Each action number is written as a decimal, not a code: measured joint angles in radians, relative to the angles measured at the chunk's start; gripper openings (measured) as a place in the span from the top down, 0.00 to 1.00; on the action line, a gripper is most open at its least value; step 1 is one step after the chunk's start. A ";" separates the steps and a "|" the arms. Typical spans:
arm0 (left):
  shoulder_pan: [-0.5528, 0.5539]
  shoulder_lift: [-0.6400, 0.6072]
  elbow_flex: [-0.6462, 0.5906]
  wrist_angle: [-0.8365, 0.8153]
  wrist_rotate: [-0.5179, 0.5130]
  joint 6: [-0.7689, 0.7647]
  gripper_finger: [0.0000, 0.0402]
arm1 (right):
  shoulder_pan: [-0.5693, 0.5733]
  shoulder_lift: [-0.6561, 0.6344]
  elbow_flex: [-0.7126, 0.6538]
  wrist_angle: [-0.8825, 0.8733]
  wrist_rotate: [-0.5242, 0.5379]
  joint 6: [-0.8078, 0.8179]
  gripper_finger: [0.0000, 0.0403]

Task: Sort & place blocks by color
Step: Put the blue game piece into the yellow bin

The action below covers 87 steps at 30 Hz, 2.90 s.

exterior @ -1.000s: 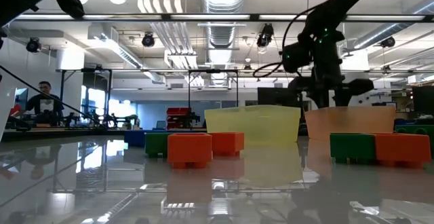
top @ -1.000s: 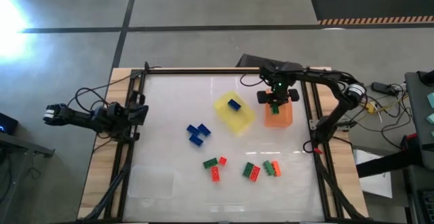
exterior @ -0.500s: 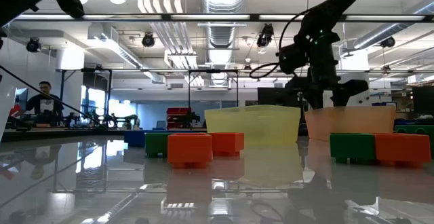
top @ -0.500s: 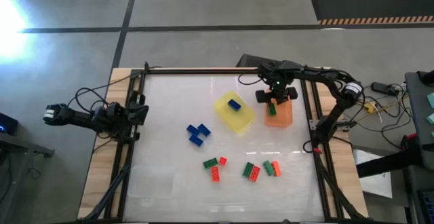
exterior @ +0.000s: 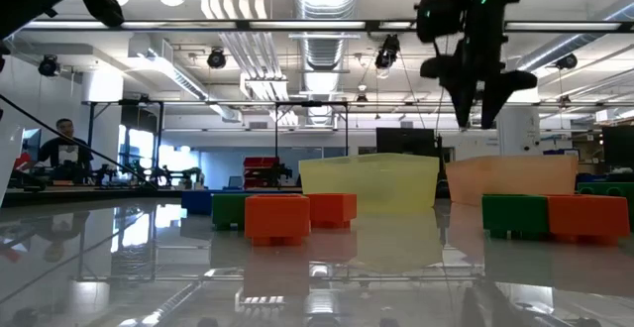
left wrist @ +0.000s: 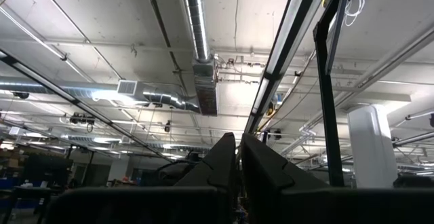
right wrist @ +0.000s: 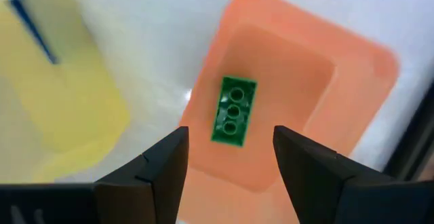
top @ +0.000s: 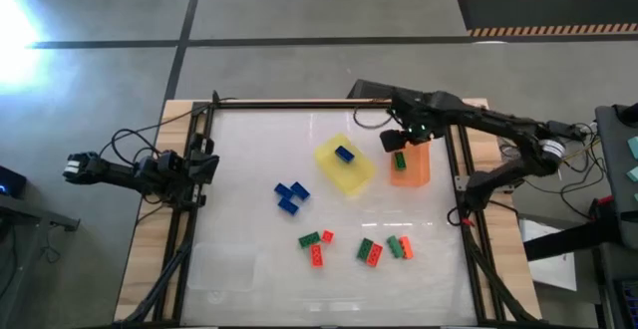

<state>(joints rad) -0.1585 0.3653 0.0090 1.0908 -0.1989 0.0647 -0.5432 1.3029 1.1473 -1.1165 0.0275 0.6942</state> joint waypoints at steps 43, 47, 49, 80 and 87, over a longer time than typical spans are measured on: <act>0.000 0.307 0.174 -0.010 -0.065 -0.144 0.98 | 0.962 -0.415 -0.758 1.622 0.435 -0.798 0.90; 0.000 0.426 0.257 -0.084 -0.068 -0.212 0.98 | 0.962 -0.466 -0.764 1.593 0.435 -0.836 0.91; 0.000 0.476 0.317 -0.203 -0.069 -0.270 0.98 | 0.962 -0.494 -0.770 1.569 0.435 -0.839 0.91; 0.000 1.221 1.062 -1.738 0.198 -0.037 0.83 | 0.962 -0.687 -0.816 1.485 0.406 -0.886 0.91; 0.000 1.264 1.062 -1.727 0.109 0.071 0.52 | 0.962 -0.687 -0.815 1.480 0.381 -0.861 0.91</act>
<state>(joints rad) -0.1581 1.6291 1.0710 -0.6361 -0.0903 0.1356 0.4187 0.6159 0.3318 0.3635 0.4080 -0.1666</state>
